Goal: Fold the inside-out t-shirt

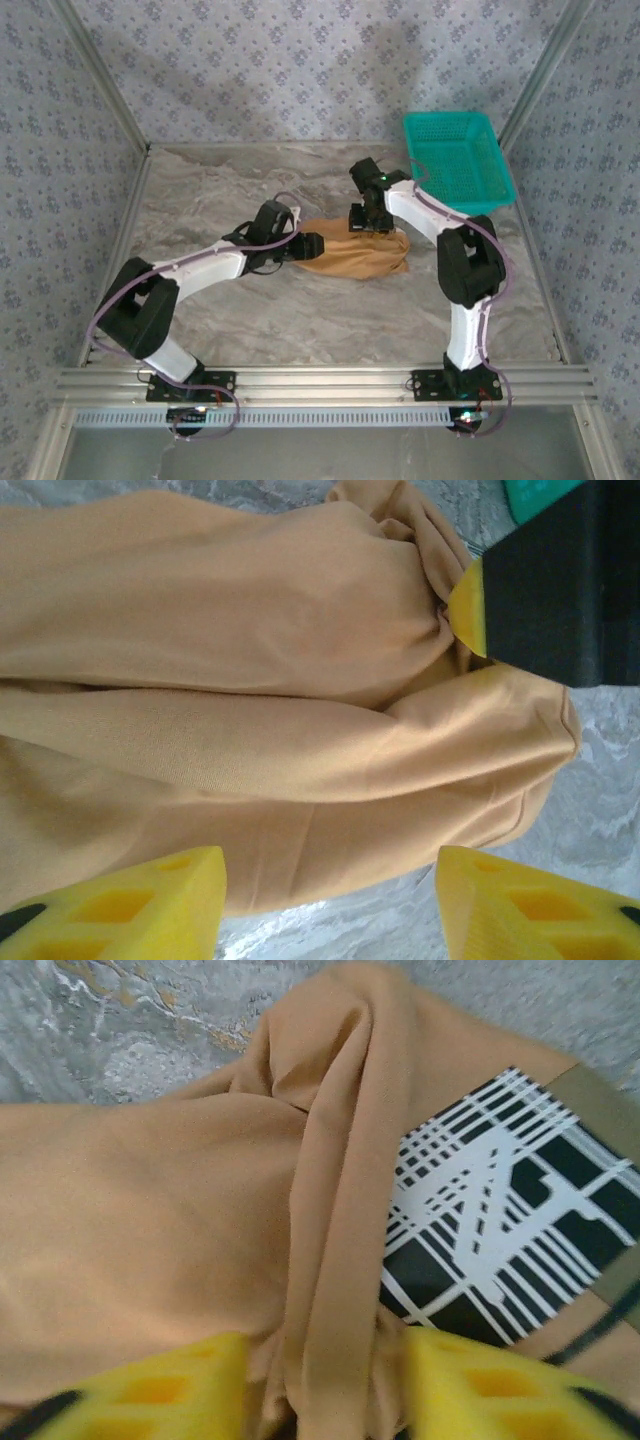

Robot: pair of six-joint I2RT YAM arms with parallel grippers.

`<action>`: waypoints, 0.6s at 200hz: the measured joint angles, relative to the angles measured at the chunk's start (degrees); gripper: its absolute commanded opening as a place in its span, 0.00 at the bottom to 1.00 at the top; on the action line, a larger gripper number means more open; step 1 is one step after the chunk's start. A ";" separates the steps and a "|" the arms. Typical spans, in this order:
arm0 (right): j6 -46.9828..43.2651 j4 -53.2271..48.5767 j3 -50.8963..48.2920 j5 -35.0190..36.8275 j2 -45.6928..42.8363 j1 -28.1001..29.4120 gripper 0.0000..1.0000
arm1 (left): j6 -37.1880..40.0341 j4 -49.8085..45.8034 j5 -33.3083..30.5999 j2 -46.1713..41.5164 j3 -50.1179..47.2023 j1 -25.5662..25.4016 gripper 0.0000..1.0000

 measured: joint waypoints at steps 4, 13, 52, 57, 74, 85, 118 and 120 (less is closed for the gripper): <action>0.26 -0.22 0.26 -0.04 0.46 0.04 0.10 | -0.72 0.55 -0.07 0.57 0.00 0.00 0.61; -0.04 -0.59 0.55 -0.07 0.98 0.02 0.00 | -1.53 1.84 -0.02 2.25 0.02 0.02 0.62; -0.50 -2.14 0.68 -0.87 -1.57 -0.37 0.00 | -4.66 4.24 0.57 13.42 5.09 0.02 0.50; -0.50 -2.49 0.68 -1.25 -2.73 -0.37 0.00 | -5.16 4.28 0.81 14.91 6.32 0.02 0.41; -0.59 -3.19 0.70 -2.60 -7.26 -0.50 0.00 | -5.68 4.96 1.99 19.34 10.34 0.35 0.10; -0.68 -3.61 0.79 -3.89 -11.56 -0.79 0.00 | -6.08 5.49 2.99 20.65 11.63 0.81 0.00; 0.02 -3.61 0.94 -9.81 -24.98 -6.05 0.00 | -6.60 5.07 4.81 19.52 11.06 5.42 0.00; 0.09 -3.58 0.94 -10.25 -25.59 -6.49 0.00 | -6.43 4.76 4.81 19.17 10.91 5.97 0.00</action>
